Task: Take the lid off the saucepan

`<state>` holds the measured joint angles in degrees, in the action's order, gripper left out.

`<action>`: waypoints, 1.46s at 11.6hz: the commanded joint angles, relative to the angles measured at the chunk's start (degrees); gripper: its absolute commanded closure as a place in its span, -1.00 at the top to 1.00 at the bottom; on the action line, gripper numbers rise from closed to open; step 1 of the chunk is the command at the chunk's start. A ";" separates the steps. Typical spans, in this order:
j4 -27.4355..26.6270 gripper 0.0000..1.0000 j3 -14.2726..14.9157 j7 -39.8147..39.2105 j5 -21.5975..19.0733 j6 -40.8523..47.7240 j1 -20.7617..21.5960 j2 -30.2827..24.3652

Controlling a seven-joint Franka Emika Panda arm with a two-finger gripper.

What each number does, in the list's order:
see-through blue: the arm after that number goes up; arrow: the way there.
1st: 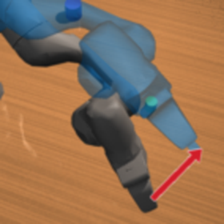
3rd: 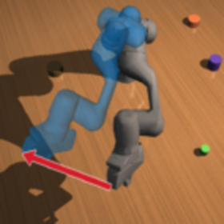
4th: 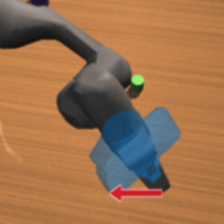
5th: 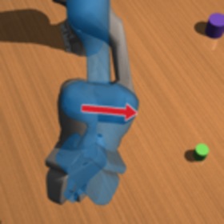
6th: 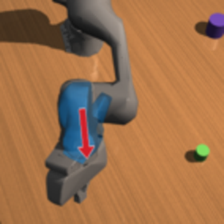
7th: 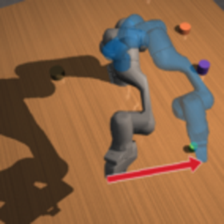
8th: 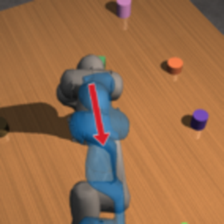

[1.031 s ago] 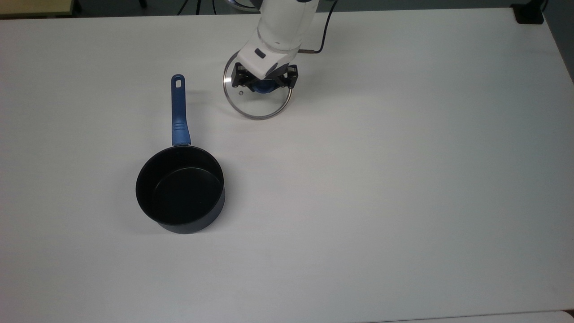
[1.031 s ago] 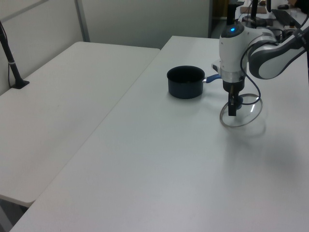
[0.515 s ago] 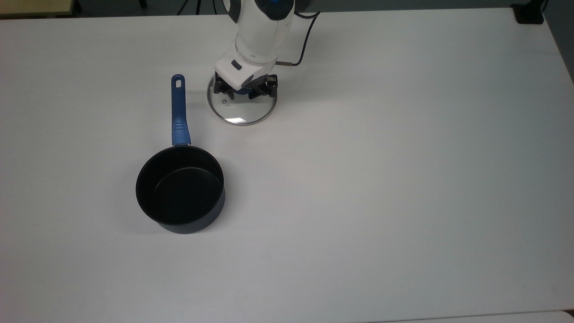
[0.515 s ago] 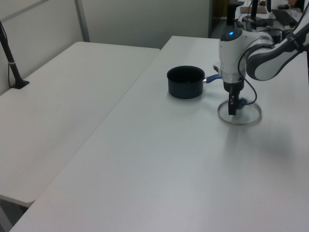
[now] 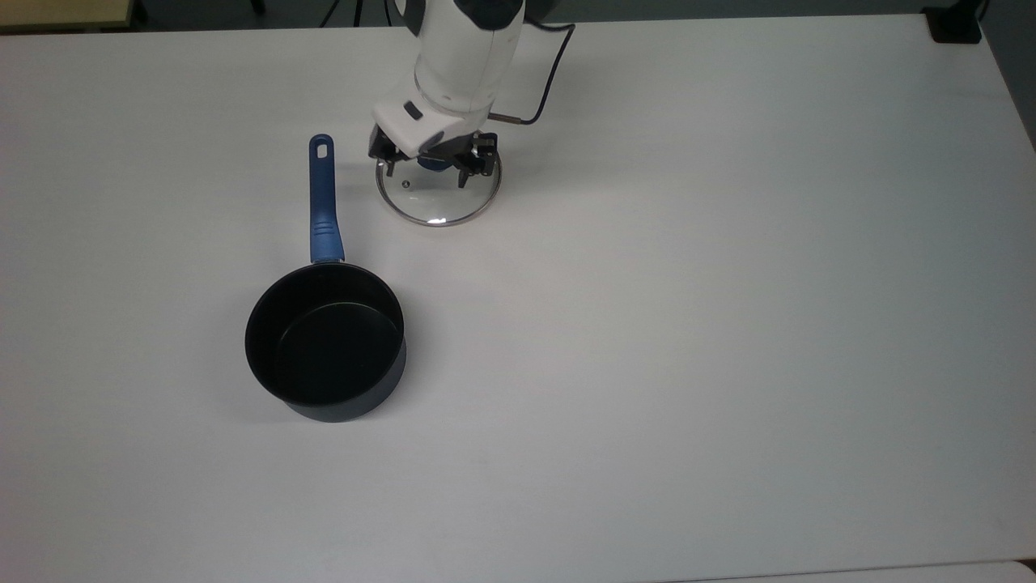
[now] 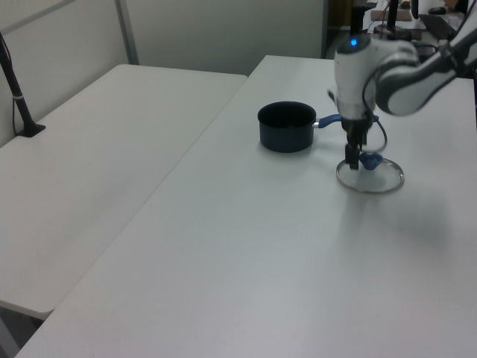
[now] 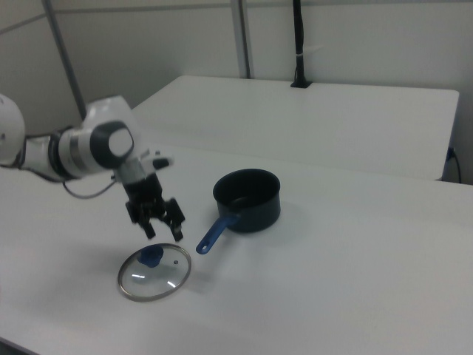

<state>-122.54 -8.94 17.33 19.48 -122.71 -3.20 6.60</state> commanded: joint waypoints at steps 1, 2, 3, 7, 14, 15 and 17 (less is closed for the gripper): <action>13.08 1.00 -0.11 1.57 -5.83 12.30 0.91 -4.21; 16.60 1.00 -0.11 2.70 -7.77 16.24 0.83 -5.88; 20.46 1.00 -0.03 3.06 -10.66 21.58 0.65 -6.51; 23.58 1.00 4.97 3.24 -21.56 28.93 0.91 -12.04; 27.25 1.00 5.34 -17.23 -18.78 23.39 -0.31 -8.72; 27.27 1.00 5.25 -17.15 -18.78 23.39 -0.58 -8.71; 27.18 1.00 5.34 -17.06 -18.60 23.31 -0.84 -8.45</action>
<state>-96.67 -3.80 1.68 0.14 -99.60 -3.78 -2.74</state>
